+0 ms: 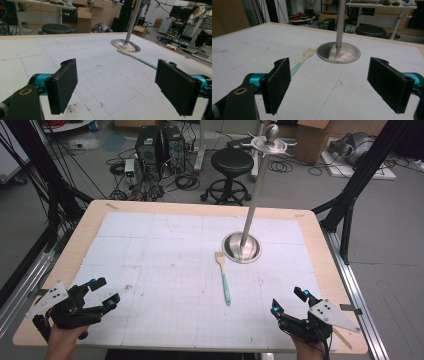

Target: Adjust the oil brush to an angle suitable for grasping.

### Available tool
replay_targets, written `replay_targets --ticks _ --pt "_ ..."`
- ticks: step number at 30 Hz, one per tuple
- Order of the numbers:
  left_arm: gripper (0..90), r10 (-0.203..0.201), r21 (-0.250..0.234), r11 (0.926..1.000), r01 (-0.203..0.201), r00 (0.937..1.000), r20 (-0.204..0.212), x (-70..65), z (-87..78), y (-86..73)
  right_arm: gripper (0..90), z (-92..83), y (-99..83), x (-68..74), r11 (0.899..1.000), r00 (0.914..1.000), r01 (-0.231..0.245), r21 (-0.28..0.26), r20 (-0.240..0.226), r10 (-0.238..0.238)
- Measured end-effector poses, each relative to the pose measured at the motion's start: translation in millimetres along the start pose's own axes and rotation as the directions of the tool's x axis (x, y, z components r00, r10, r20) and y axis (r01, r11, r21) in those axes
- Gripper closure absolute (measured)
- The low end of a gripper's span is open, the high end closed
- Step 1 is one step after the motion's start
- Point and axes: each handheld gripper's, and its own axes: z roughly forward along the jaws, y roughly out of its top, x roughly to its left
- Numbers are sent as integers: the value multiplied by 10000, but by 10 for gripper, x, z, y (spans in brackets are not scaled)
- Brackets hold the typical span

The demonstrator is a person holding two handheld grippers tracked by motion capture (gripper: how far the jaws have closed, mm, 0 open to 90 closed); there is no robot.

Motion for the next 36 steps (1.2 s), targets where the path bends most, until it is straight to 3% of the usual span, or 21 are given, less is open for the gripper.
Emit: replay_targets --ticks 9,14,19,22,23,24,25,28,29,30,31,32,35,36 --pt "188 -77 -7 10000 77 9999 -111 22 -13 -5 184 62 -29 -49 9997 9998 -174 185 95 172" --pt "190 -93 16 10000 93 9999 -127 26 -9 -5 202 275 -38 -48 9972 9996 -262 707 105 255" --pt "191 -128 25 9999 128 9998 -166 31 -24 -12 250 405 -16 -41 9959 9993 -376 826 79 371" --pt "192 -134 62 9999 135 9998 -171 44 -27 -13 405 536 1 -44 9935 9984 -559 991 123 550" --pt "192 -117 83 9999 118 9998 -167 48 -28 -12 489 595 7 -51 9930 9990 -448 1095 -46 455" --pt "195 -113 86 9999 114 9998 -167 51 -32 -11 668 725 17 -33 9876 9984 -353 1529 -373 414" --pt "195 -127 68 9999 128 9998 -174 53 -32 -11 668 725 17 -33 9876 9984 -353 1529 -373 414" --pt "196 -165 67 9998 166 9997 -195 71 -43 -16 876 973 19 9 9766 9960 -32 2152 -866 223" --pt "196 -128 54 9999 129 9997 -199 82 -54 -14 898 1153 14 48 9658 9918 88 2590 -1256 246" --pt "196 -128 54 9999 129 9997 -199 82 -54 -14 898 1153 14 48 9658 9918 88 2590 -1256 246" --pt "196 -124 30 9999 124 9997 -208 87 -61 -11 899 1323 8 95 9564 9902 212 2912 -1380 200" --pt "196 -91 7 10000 91 9997 -224 92 -65 -11 899 1323 8 95 9564 9902 212 2912 -1380 200" --pt "196 -29 17 10000 29 9997 -235 93 -67 -9 899 1614 -4 159 9434 9881 95 3314 -1477 419" --pt "196 -15 36 10000 16 9997 -234 92 -64 -10 899 1614 -4 159 9434 9881 95 3314 -1477 419"
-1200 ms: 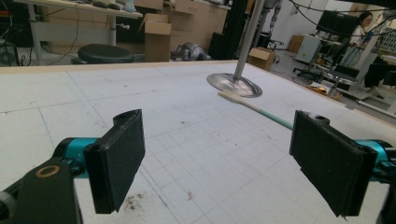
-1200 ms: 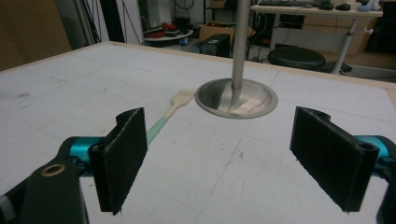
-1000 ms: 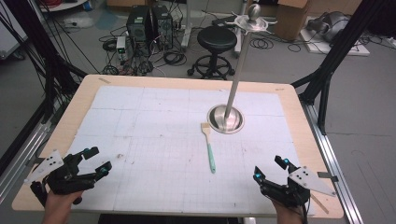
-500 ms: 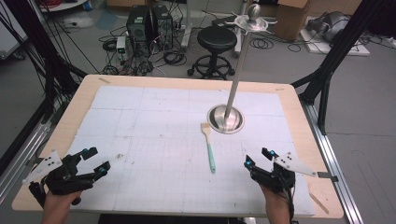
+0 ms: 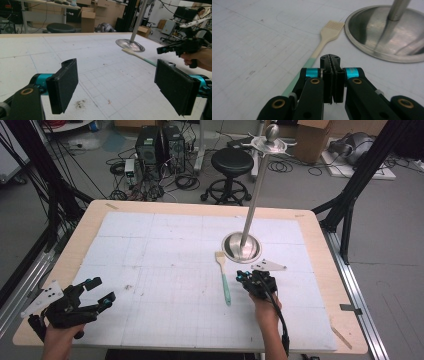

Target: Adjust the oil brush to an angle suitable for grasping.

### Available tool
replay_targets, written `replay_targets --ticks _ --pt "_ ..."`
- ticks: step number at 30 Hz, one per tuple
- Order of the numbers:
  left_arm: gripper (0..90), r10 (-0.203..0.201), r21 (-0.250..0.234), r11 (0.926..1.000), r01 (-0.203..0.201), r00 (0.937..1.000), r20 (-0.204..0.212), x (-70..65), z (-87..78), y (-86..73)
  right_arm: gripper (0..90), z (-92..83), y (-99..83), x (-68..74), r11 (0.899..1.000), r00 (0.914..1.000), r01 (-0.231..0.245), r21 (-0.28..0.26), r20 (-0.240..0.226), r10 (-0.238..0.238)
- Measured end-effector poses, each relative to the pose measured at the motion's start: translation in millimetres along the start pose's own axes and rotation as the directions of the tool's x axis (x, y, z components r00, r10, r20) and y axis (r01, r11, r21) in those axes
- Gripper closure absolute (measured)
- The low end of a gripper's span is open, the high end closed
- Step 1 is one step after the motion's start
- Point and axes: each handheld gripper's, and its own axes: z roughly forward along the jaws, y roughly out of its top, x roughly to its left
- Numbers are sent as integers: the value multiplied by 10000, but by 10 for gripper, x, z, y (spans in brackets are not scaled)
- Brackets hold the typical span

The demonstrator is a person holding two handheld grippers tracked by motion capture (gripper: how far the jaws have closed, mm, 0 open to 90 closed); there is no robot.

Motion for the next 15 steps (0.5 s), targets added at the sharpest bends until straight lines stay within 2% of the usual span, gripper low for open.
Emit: replay_targets --ticks 1,2,3,6,10,15 --pt "196 -40 10 10000 40 10000 15 -1 5 -1 899 65 25 7 9999 10000 -6 146 16 6" --pt "196 -50 19 10000 49 10000 32 -1 8 -3 899 208 91 22 9986 9998 119 520 159 -127" --pt "196 -30 35 10000 29 10000 45 0 9 -3 899 208 91 22 9986 9998 119 520 159 -127" --pt "196 -46 23 10000 46 10000 47 0 7 -2 899 362 180 33 9967 9995 104 806 277 -127" --pt "195 -58 18 10000 58 10000 28 17 -3 -1 899 623 271 49 9887 9985 98 1496 517 -177" --pt "196 -109 -14 9999 109 9999 19 34 -15 1 899 732 325 105 9881 9985 223 1524 456 -296"
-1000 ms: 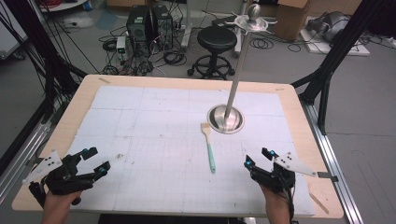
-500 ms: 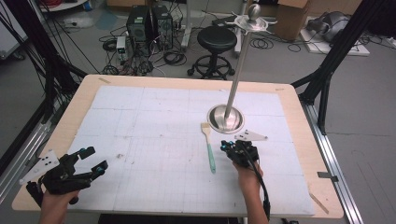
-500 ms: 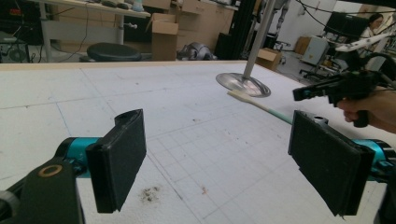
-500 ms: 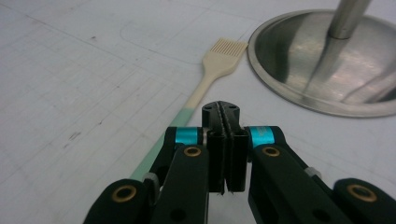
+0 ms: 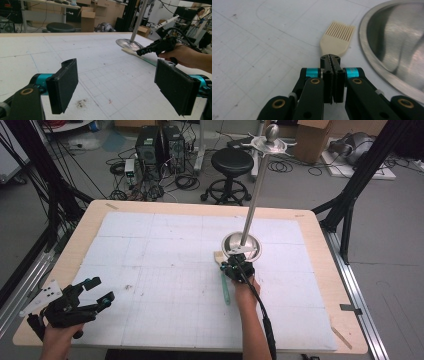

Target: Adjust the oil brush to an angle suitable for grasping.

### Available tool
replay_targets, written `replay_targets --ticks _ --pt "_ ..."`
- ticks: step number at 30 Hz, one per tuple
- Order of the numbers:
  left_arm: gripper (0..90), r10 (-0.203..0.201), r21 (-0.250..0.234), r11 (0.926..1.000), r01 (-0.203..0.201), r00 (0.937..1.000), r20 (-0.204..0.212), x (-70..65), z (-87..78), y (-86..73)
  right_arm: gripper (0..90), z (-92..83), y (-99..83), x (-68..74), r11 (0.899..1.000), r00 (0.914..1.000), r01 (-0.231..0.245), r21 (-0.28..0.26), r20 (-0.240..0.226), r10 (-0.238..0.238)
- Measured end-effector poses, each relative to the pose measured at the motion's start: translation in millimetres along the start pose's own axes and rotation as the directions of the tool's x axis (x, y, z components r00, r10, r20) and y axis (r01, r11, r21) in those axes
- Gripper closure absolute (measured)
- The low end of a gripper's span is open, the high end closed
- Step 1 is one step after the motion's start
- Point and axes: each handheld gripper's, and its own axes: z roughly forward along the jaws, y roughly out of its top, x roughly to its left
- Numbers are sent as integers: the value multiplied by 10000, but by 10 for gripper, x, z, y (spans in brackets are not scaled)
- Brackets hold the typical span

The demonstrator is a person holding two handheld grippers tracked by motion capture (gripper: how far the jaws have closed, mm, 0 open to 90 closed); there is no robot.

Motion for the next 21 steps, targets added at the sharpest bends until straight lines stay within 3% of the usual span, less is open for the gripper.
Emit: replay_targets --ticks 4,5,7,8,10,17,20,21 --pt "195 -11 13 10000 11 10000 8 7 3 -1 899 43 36 71 9996 9988 256 72 -420 -253" --pt "196 -10 20 10000 9 10000 14 6 4 -1 899 65 47 109 9991 9964 429 64 -736 -423" --pt "196 -16 8 10000 16 10000 25 2 8 -1 899 74 53 130 9987 9948 511 67 -890 -503" --pt "196 -20 6 10000 19 10000 32 0 10 -1 899 89 63 172 9976 9899 687 95 -1250 -670" --pt "195 -39 0 10000 39 10000 44 -3 12 -2 899 98 64 192 9970 9872 767 55 -1410 -751" --pt "195 -47 -1 10000 47 10000 25 -5 13 -1 899 138 74 401 9901 9555 1400 78 -2633 -1331" --pt "196 -44 17 10000 44 10000 32 -7 17 -2 899 144 74 471 9850 9399 1722 56 -3001 -1626" --pt "196 -48 14 10000 48 10000 27 -7 16 -2 899 145 73 511 9823 9303 1873 69 -3224 -1751"
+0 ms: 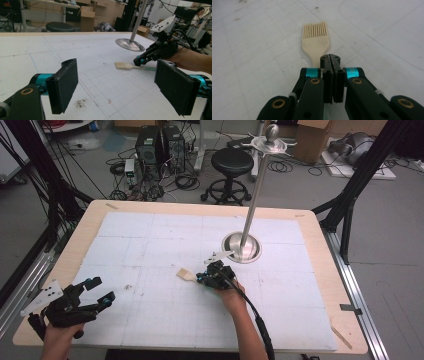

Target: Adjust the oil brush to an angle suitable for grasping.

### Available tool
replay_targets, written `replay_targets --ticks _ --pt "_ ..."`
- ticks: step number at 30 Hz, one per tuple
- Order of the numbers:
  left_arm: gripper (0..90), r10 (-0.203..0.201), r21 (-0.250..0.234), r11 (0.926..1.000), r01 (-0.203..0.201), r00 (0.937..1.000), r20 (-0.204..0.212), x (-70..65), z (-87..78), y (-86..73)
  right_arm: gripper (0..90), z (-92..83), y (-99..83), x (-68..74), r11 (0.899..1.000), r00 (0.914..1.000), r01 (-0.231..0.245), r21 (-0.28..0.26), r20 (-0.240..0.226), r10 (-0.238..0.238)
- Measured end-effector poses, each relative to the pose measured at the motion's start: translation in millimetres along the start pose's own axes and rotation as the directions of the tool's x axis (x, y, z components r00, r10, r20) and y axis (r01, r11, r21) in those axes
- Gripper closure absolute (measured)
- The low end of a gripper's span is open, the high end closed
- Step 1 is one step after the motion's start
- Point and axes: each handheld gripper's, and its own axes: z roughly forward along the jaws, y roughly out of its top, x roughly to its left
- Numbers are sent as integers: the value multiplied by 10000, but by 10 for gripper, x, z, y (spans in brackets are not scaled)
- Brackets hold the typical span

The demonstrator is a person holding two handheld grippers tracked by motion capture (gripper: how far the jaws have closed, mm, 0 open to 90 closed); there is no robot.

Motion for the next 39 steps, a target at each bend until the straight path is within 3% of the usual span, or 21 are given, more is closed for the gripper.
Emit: replay_targets --ticks 7,10,14,16,17,18,19,22,25,27,28,30,32,35,38,39 --pt "196 6 -4 10000 -6 10000 -12 -1 1 0 899 42 19 125 9989 9973 437 149 -591 -427" --pt "195 9 -11 10000 -9 10000 -12 -3 1 1 899 68 22 211 9969 9899 748 234 -1228 -714" --pt "195 5 14 10000 -5 10000 -15 -1 0 1 898 69 19 295 9948 9826 942 377 -1644 -868" --pt "195 7 12 10000 -7 10000 -22 0 -3 1 896 20 19 323 9963 9867 855 53 -1391 -839" --pt "196 24 27 10000 -24 10000 -30 1 -5 1 898 -106 15 315 9952 9905 728 -651 -1123 -798" --pt "195 28 27 10000 -28 10000 -35 2 -6 2 898 -181 8 308 9942 9934 643 -862 -896 -721" --pt "195 20 22 10000 -20 10000 -39 2 -5 1 898 -181 8 308 9942 9934 643 -862 -896 -721" --pt "196 -29 -20 10000 29 10000 -65 1 -2 0 898 -464 -78 281 9911 9987 421 -1266 -230 -454" --pt "195 -13 1 10000 13 10000 -86 2 -1 0 898 -608 -182 299 9893 9990 414 -1396 -100 -432" --pt "195 -18 -1 10000 18 10000 -94 -1 -2 -1 898 -696 -306 324 9910 9987 501 -1245 65 -497" --pt "196 -17 1 10000 17 9999 -101 -3 -2 -2 898 -754 -455 334 9935 9990 438 -1052 87 -431" --pt "196 6 28 10000 -6 9999 -102 -6 -2 -3 898 -770 -512 335 9943 9993 379 -1000 51 -376" --pt "196 -10 25 10000 10 9999 -100 -10 6 -5 898 -809 -682 376 9970 9990 327 -703 -292 -348" --pt "196 13 78 10000 -12 9999 -106 -14 16 -8 898 -801 -703 437 9976 9970 592 -361 -486 -609" --pt "196 37 86 10000 -36 9999 -108 -16 15 -9 898 -771 -734 434 9980 9970 625 -25 -448 -625" --pt "196 23 74 10000 -22 9999 -103 -16 15 -9 898 -743 -758 398 9991 9977 421 113 -534 -414"
